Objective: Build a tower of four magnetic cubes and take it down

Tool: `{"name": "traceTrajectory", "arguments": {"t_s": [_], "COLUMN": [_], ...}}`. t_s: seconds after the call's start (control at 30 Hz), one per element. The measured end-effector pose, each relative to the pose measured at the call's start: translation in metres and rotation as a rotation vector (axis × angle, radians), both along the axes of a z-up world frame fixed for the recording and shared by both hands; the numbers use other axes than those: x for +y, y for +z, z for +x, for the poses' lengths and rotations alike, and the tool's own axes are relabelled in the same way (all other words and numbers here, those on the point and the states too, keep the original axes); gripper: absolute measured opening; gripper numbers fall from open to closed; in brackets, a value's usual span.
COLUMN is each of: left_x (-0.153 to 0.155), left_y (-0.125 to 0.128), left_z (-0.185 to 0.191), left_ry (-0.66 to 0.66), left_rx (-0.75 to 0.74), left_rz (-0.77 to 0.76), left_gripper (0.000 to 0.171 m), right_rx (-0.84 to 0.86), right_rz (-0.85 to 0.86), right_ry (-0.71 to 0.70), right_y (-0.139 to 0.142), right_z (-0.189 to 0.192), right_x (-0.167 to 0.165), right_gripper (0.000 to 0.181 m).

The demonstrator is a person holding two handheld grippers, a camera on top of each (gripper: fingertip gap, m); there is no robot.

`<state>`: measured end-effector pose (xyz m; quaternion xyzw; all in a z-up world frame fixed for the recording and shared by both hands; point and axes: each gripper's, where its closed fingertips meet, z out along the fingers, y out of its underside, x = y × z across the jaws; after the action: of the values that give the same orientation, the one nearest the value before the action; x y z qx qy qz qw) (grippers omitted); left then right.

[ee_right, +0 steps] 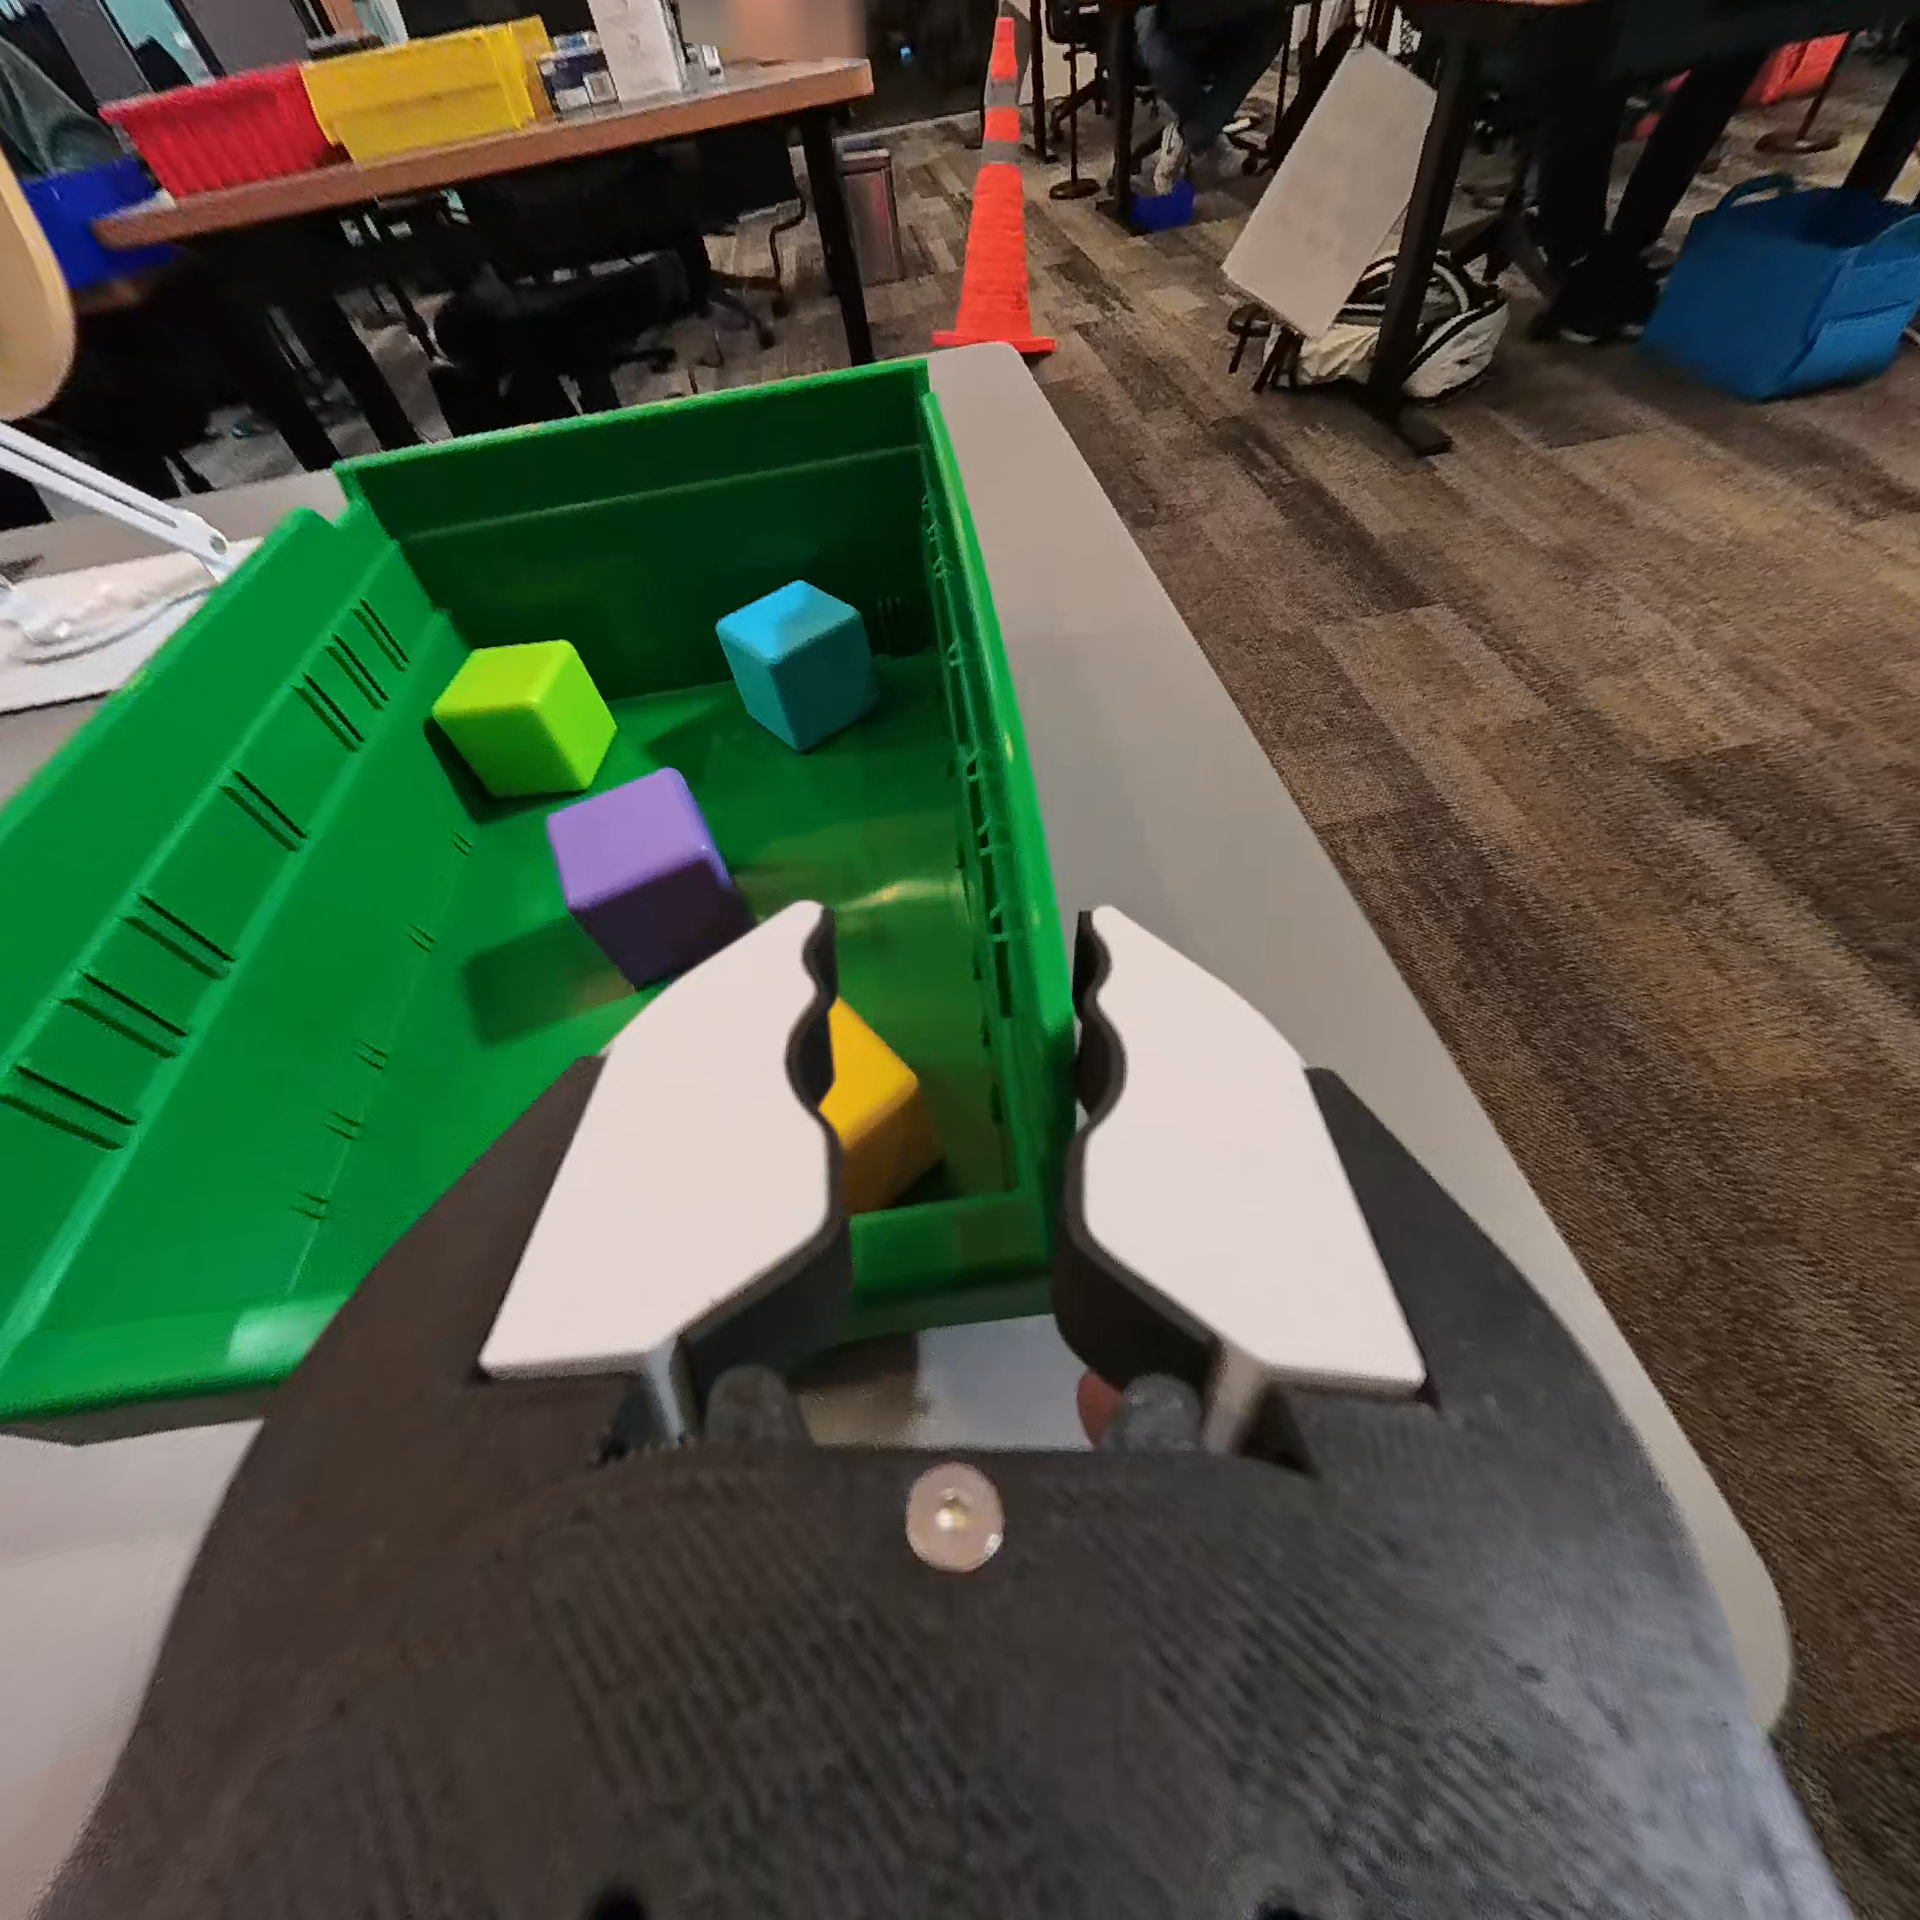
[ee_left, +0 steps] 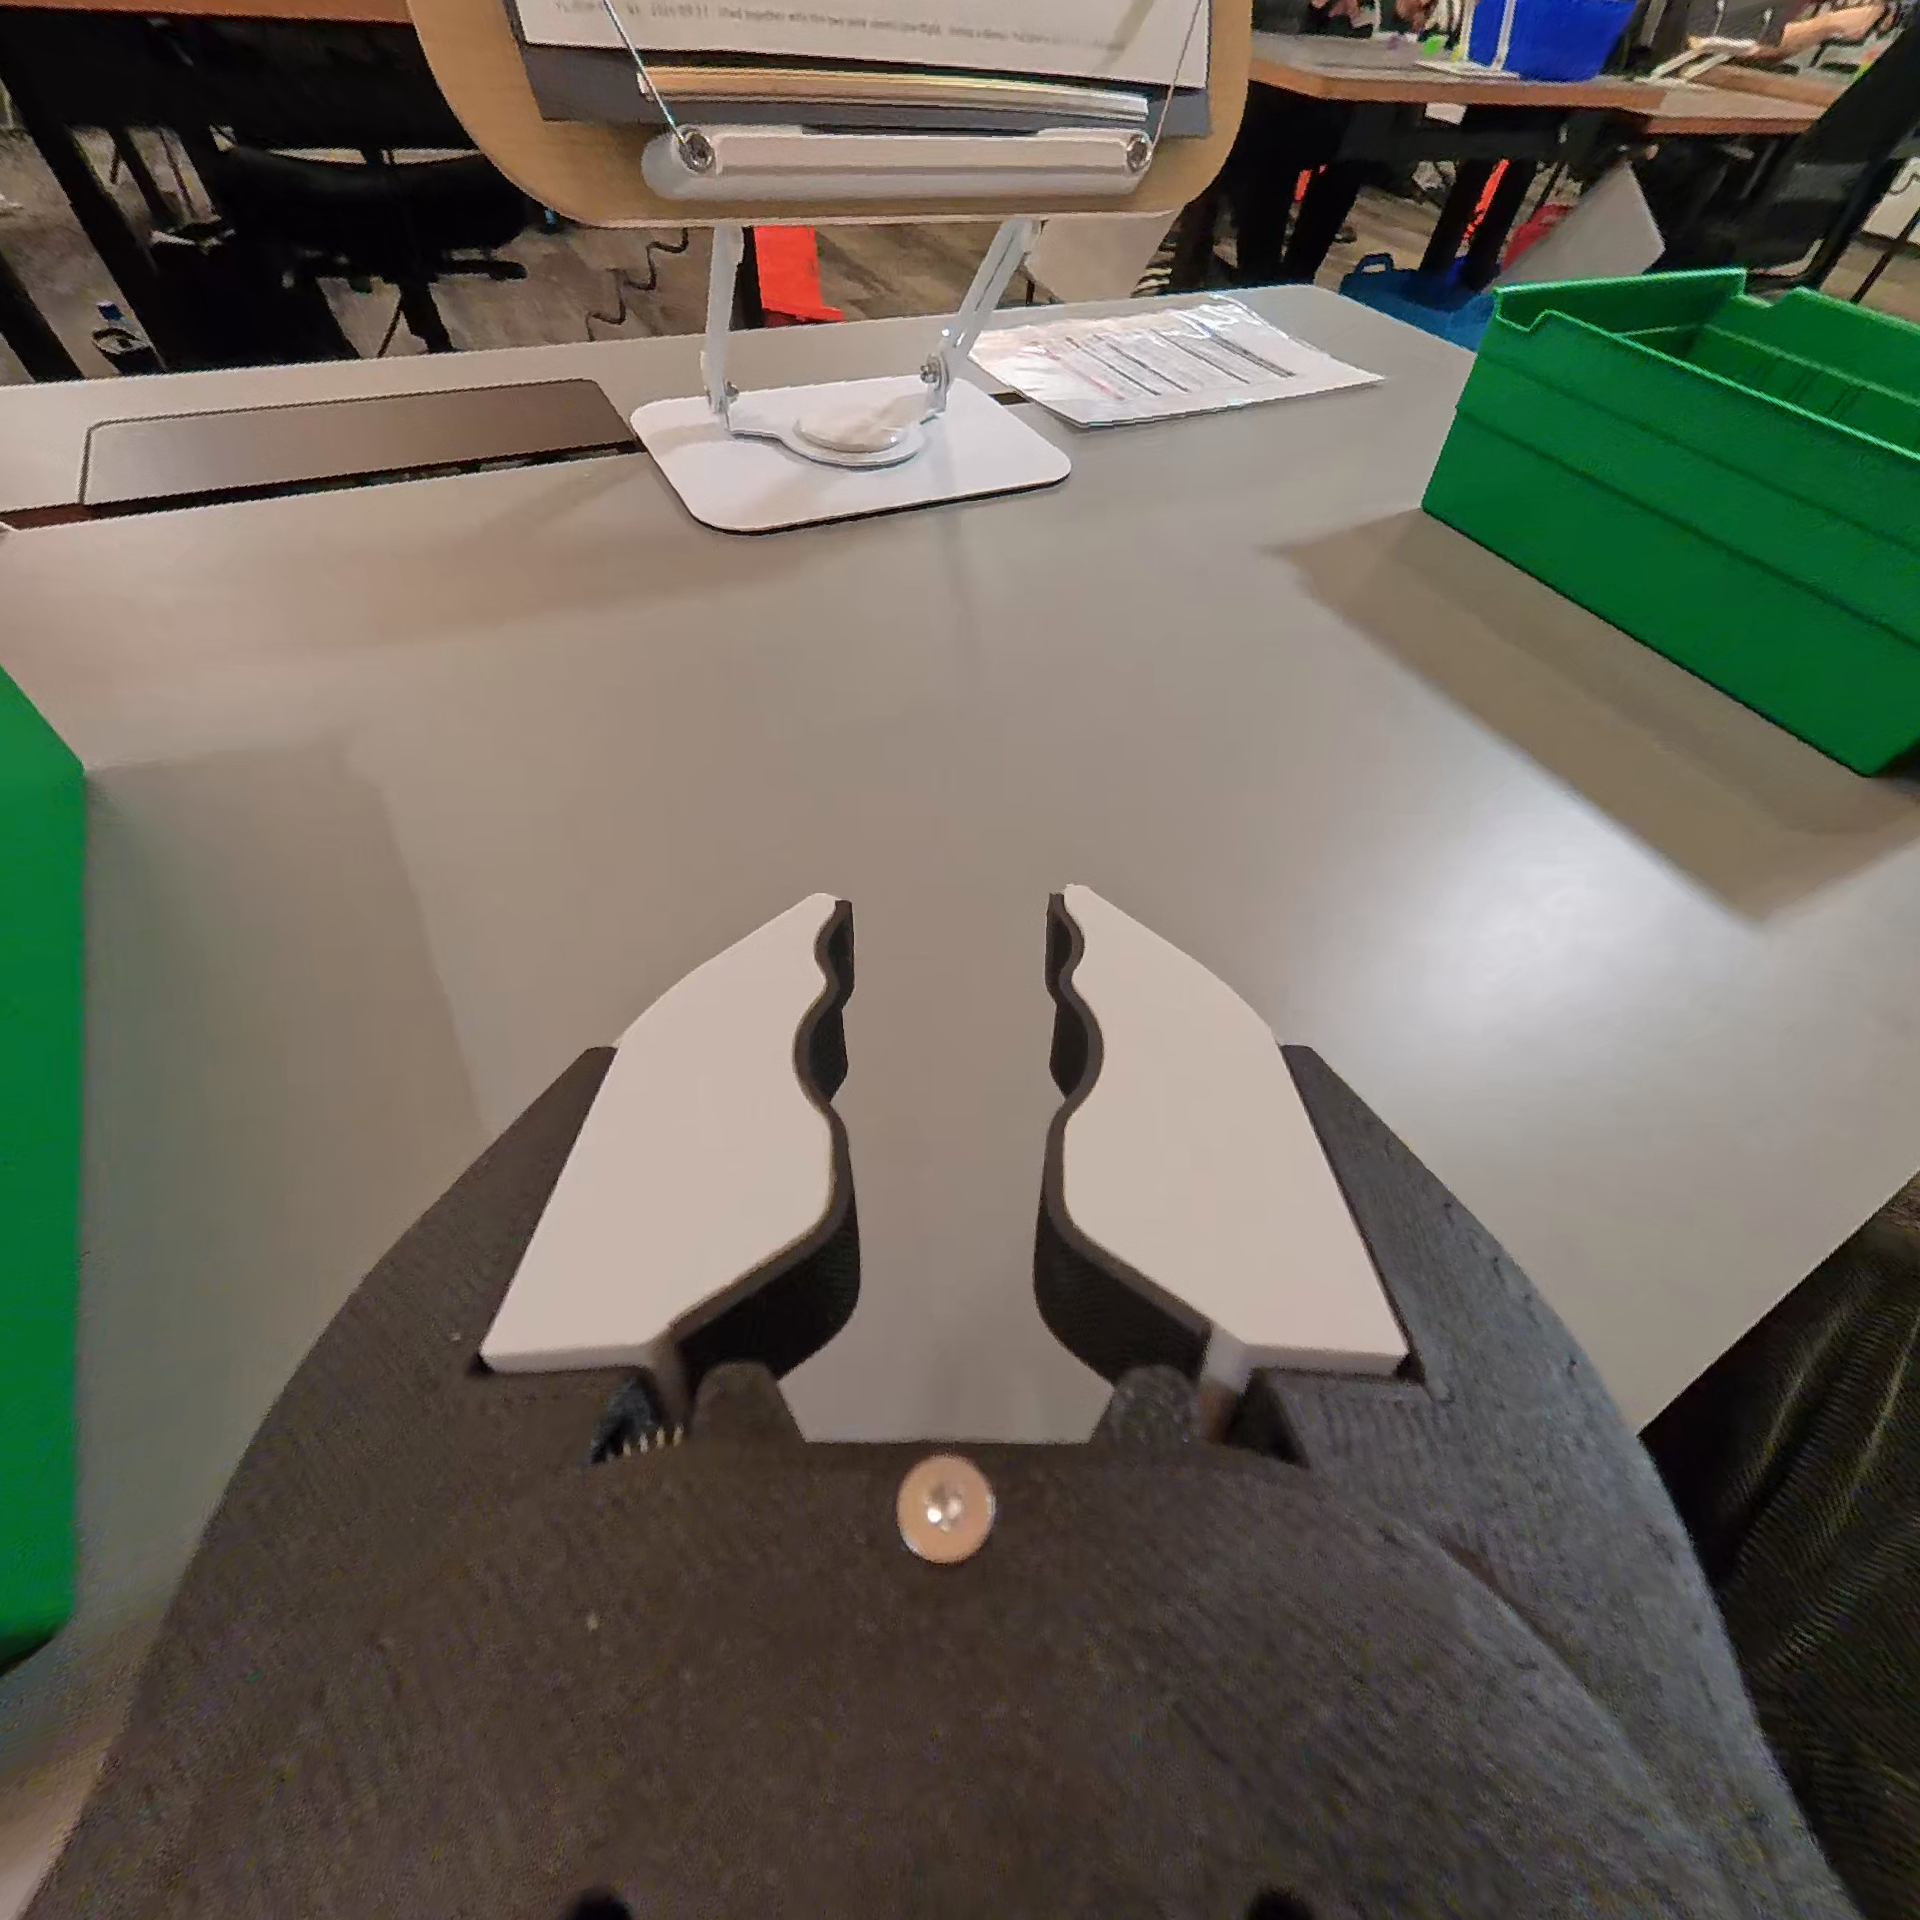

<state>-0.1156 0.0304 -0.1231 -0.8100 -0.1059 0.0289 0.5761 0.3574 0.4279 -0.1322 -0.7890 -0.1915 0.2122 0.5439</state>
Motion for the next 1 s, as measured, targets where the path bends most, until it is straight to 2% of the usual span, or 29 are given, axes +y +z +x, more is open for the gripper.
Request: {"name": "traceTrajectory", "arguments": {"t_s": [0.23,0.4,0.47,0.63,1.0], "left_x": [-0.001,0.001,0.002,0.002,0.002], "left_y": [0.003,0.000,0.000,0.000,-0.001], "left_z": [-0.002,-0.001,0.000,0.001,0.001], "left_ry": [0.003,-0.007,-0.009,-0.012,-0.012], "left_rx": [-0.060,-0.076,-0.073,-0.065,-0.066], "left_rz": [0.030,0.026,0.021,0.018,0.013], "left_gripper": [0.036,0.036,0.036,0.036,0.036], "right_rx": [-0.121,-0.143,-0.140,-0.028,-0.001], "right_rz": [0.020,0.044,0.046,0.012,-0.018], "right_ry": [-0.021,-0.046,-0.064,-0.004,0.002], "right_y": [-0.007,-0.005,-0.005,-0.002,0.012], "right_z": [0.003,0.006,0.009,0.005,-0.002], "right_x": [0.002,0.005,0.007,0.005,-0.002], "right_gripper": [0.039,0.031,0.018,0.003,0.003]}}
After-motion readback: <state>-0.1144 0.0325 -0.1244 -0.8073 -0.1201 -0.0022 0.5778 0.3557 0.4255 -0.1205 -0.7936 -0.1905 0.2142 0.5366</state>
